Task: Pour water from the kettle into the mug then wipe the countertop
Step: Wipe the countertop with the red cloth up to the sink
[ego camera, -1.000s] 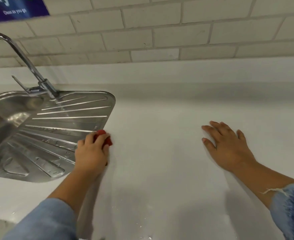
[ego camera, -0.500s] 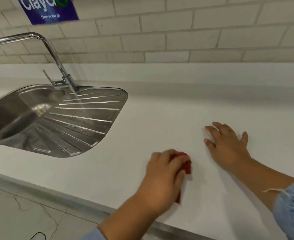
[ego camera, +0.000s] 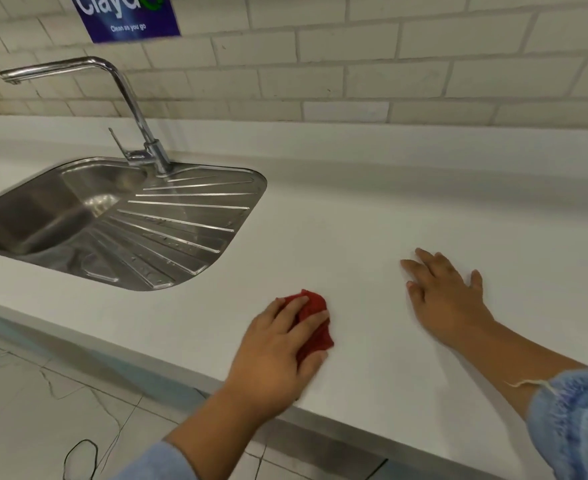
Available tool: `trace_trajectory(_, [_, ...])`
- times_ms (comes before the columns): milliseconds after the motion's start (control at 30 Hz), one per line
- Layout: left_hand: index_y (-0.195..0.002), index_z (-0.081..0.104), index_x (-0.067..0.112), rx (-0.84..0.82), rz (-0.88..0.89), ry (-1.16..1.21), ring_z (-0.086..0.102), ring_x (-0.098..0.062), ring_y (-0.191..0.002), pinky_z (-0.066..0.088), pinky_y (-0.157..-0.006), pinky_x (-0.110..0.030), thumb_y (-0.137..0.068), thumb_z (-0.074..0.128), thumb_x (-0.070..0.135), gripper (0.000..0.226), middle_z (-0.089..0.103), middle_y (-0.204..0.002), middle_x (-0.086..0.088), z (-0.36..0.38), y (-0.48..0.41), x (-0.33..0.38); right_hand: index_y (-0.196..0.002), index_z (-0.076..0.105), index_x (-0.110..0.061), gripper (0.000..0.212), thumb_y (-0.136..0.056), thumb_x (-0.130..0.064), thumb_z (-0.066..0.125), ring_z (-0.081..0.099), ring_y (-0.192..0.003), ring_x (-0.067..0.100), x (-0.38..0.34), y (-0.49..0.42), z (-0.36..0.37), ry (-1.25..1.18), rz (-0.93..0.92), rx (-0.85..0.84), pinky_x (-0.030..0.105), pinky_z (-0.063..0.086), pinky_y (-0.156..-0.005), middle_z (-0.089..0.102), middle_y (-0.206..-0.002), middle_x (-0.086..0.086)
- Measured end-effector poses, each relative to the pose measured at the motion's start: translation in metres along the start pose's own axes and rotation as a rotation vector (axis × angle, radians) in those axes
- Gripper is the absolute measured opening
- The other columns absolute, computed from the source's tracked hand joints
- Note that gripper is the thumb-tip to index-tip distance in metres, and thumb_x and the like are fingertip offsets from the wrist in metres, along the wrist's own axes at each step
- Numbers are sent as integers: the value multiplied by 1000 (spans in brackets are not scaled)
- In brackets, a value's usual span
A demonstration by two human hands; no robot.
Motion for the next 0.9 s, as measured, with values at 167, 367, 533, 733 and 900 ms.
trace_trajectory(167, [-131, 49, 37, 119, -187, -60, 41, -27, -129, 26, -111, -35, -83, 33, 60, 55, 46, -143, -1, -27, -5, -91, -145, 18, -39, 49, -97, -35, 16, 3, -146, 11, 1, 3, 0, -9, -1, 6, 55, 6, -116, 10, -158, -10])
trace_trajectory(367, [-131, 41, 46, 54, -686, -129, 29, -37, -128, 30, -103, -54, -94, 33, 49, 38, 41, -144, 1, -43, -1, -201, -146, 16, -40, 49, -97, -36, 16, 4, -146, 11, 0, 5, -1, -5, 2, 6, 53, 7, -116, 9, -158, -12])
trace_trajectory(533, [-128, 52, 23, 299, -665, -14, 35, -40, -115, 35, -98, -50, -95, 43, 29, 35, 51, -128, -15, -49, -14, -176, -145, 17, -41, 48, -97, -37, 17, 4, -146, 11, 1, 3, 1, -7, 5, 2, 52, 6, -116, 10, -158, -12])
trace_trajectory(733, [-129, 50, 30, 261, -186, 91, 39, -31, -117, 32, -95, -37, -92, 47, 30, 37, 49, -136, 0, -23, -63, -31, -144, 20, -42, 47, -97, -37, 18, 6, -145, 10, 1, 1, 0, -22, 6, 11, 52, 6, -116, 12, -157, -13])
trace_trajectory(900, [-139, 33, 38, 131, -54, -41, 24, -29, -136, 28, -105, -43, -89, 35, 51, 52, 32, -150, 3, 13, -71, -4, -144, 19, -43, 47, -97, -38, 17, 5, -145, 9, 2, 1, 0, -17, 12, 10, 50, 5, -116, 11, -157, -14])
Point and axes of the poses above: each hand's wrist, its own y-axis away from the middle knuckle, its own z-axis out of the palm, x = y × z, the point moved 3 cm from there along -y, towards the middle knuckle
